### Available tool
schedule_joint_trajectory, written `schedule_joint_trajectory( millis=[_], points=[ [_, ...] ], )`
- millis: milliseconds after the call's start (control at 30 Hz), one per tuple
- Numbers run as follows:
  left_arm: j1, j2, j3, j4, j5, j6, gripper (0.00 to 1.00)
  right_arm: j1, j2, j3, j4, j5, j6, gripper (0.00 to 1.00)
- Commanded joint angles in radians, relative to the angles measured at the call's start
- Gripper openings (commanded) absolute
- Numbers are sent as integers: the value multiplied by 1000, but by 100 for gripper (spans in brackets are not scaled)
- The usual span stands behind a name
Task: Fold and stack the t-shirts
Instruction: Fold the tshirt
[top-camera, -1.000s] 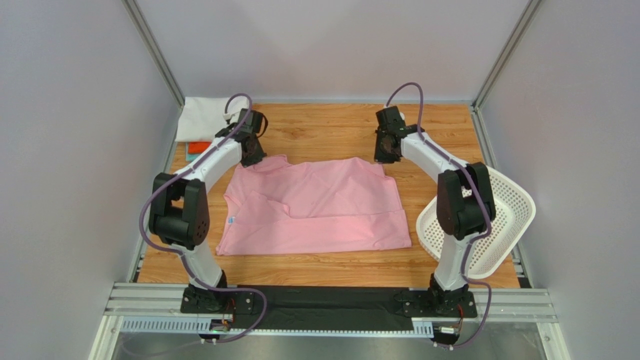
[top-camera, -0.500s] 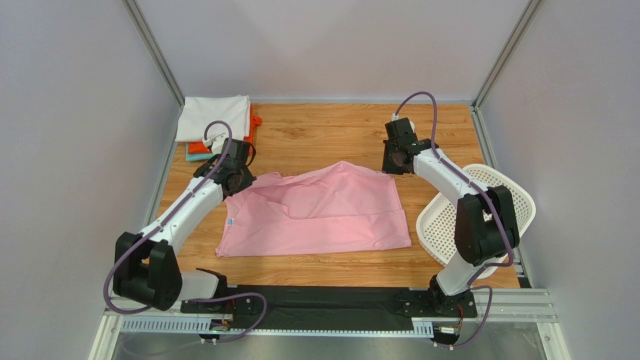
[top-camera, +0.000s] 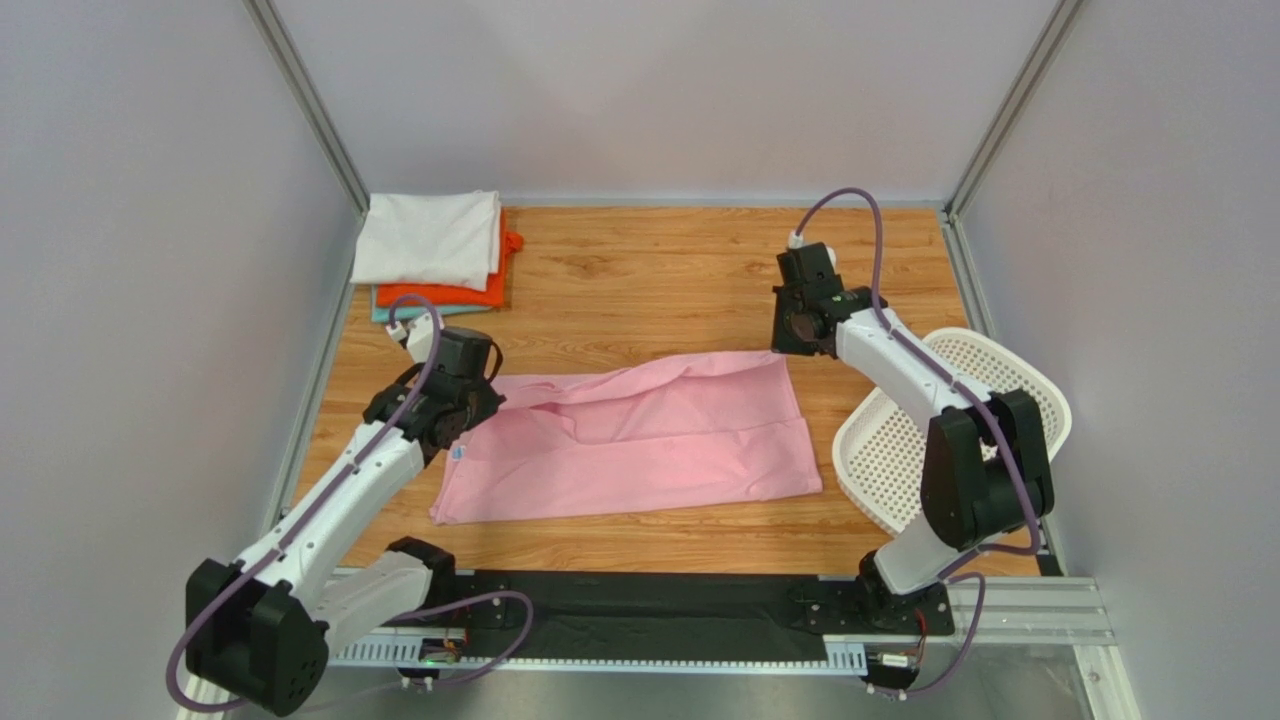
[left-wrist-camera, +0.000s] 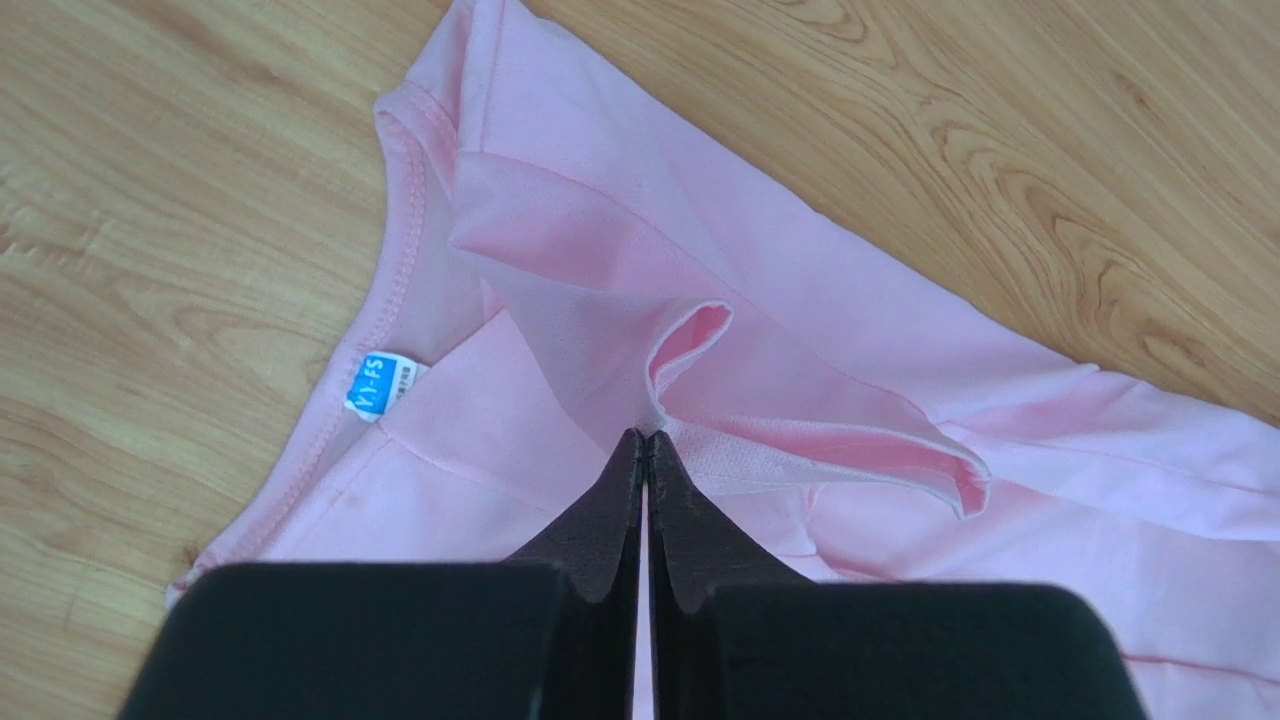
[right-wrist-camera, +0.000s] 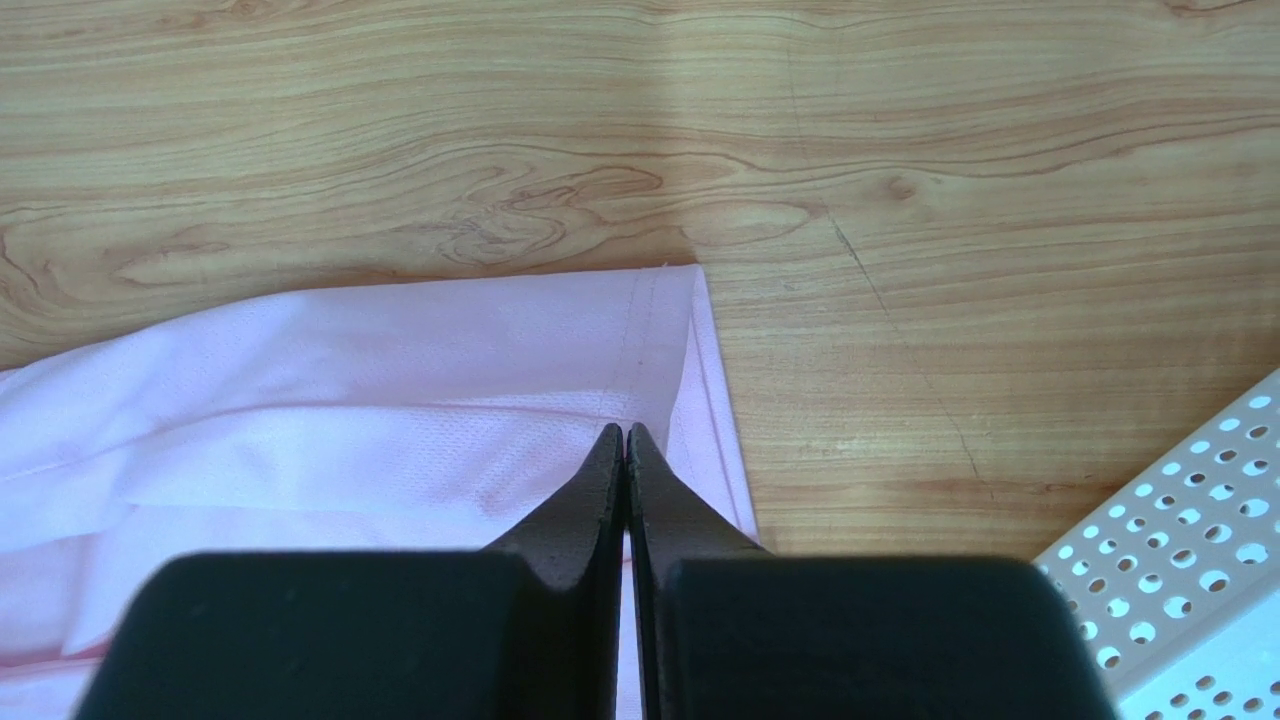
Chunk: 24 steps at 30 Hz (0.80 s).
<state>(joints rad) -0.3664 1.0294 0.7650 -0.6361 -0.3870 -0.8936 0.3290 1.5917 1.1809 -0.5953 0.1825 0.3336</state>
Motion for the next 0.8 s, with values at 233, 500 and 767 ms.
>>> schedule_joint_trajectory(
  millis=[233,500,767],
  points=[
    [-32,-161,-134,-69,34,-91,0,-1,-64,-41,-8,35,-27,0],
    [-75,-250,-237,-91,94,-154,0,1,-68,-107,2,40,-18,6],
    [-100,-327,-276,-213,161,-157,44,1,-90,-178,3,43,13,31]
  ],
)
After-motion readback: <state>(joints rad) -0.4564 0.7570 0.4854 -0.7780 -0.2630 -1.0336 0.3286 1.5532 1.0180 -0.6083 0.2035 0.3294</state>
